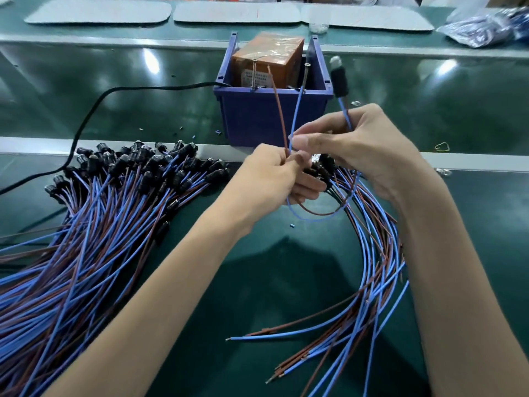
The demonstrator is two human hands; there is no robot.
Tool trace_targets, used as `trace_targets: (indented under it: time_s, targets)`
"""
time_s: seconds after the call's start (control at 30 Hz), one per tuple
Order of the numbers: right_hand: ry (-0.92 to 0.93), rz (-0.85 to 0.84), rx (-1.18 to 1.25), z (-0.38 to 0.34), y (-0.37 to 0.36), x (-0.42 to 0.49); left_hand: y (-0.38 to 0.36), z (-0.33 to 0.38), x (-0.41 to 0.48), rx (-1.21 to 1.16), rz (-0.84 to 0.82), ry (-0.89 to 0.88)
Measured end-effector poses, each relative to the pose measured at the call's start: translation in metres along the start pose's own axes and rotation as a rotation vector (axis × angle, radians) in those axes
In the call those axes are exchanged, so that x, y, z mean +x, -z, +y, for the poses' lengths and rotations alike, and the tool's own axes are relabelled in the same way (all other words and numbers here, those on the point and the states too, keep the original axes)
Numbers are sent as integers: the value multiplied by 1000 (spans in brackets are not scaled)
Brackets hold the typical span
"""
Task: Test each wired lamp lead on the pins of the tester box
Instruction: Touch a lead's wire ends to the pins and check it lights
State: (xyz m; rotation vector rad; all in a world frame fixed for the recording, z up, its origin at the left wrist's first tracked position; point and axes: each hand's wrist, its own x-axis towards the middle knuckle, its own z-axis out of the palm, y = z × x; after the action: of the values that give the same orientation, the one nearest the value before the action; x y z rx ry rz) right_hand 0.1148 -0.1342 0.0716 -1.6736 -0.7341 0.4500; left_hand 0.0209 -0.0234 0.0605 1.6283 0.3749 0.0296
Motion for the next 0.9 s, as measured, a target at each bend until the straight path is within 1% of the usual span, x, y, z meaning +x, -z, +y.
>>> trace_targets:
  time_s: [0.07, 0.23, 0.33, 0.43, 0.53, 0.67, 0.77, 0.9]
  targets:
    - [-19, -30, -8, 2, -4, 1, 0, -3, 0, 54, 3, -9]
    - [-60, 23, -61, 3, -12, 4, 3, -3, 0, 93, -38, -11]
    - [-61, 73, -67, 3, -10, 5, 6, -1, 1, 61, -35, -15]
    - [-68, 135, -43, 3, -9, 7, 8, 0, 1, 16, -16, -74]
    - [-75, 163, 6, 3, -9, 7, 10, -1, 1, -10, 43, -134]
    - [-77, 127, -5, 3, -13, 5, 13, -3, 1, -27, 108, -162]
    - [-81, 105, -40, 4, -13, 5, 15, -4, 1, -41, 127, -173]
    - [-83, 84, -12, 4, -12, 5, 16, -5, 2, -53, 142, -194]
